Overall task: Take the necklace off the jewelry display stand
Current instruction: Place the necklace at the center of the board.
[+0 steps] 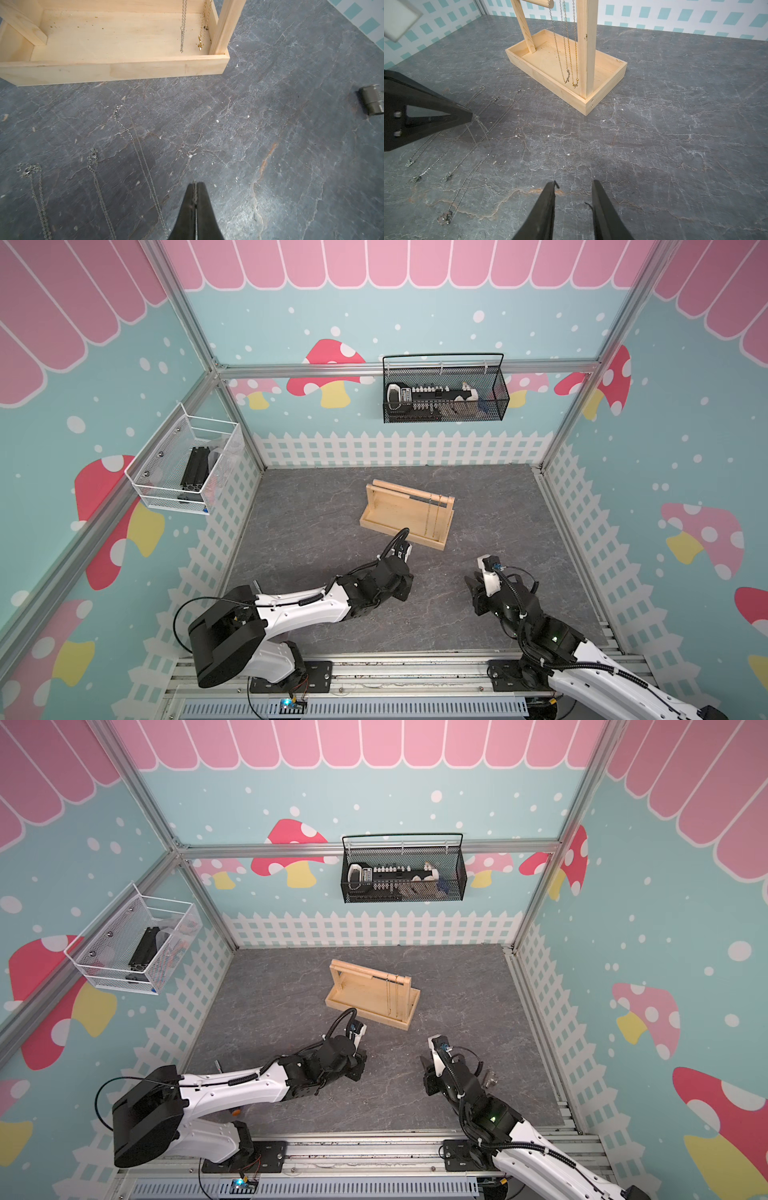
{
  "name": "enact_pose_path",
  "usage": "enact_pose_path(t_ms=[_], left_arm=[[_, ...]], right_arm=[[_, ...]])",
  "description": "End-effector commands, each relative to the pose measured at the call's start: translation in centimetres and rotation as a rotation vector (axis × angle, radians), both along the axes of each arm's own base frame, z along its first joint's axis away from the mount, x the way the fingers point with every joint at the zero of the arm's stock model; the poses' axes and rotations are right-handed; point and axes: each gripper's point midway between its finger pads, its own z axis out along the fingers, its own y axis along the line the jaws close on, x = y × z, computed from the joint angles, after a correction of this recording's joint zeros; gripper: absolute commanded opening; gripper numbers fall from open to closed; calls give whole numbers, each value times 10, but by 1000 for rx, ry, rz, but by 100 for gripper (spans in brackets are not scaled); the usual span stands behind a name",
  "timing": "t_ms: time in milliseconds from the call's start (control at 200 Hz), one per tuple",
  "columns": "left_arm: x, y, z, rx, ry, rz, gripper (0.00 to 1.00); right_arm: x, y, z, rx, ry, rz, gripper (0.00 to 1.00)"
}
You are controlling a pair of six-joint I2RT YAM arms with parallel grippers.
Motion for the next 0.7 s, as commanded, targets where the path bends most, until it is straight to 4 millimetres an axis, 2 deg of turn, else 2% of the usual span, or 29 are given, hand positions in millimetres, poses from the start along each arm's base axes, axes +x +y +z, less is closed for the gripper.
enact_pose_path(t_ms=[0, 180, 695], left_arm=[[14, -6, 10, -22, -32, 4, 0], [24, -2, 2, -6, -20, 18, 0], [61, -16, -18, -45, 33, 25, 0]], right_arm=[[1, -1, -1, 3, 0, -7, 32], [1, -1, -1, 2, 0, -8, 32], [2, 1, -2, -2, 2, -5, 32]])
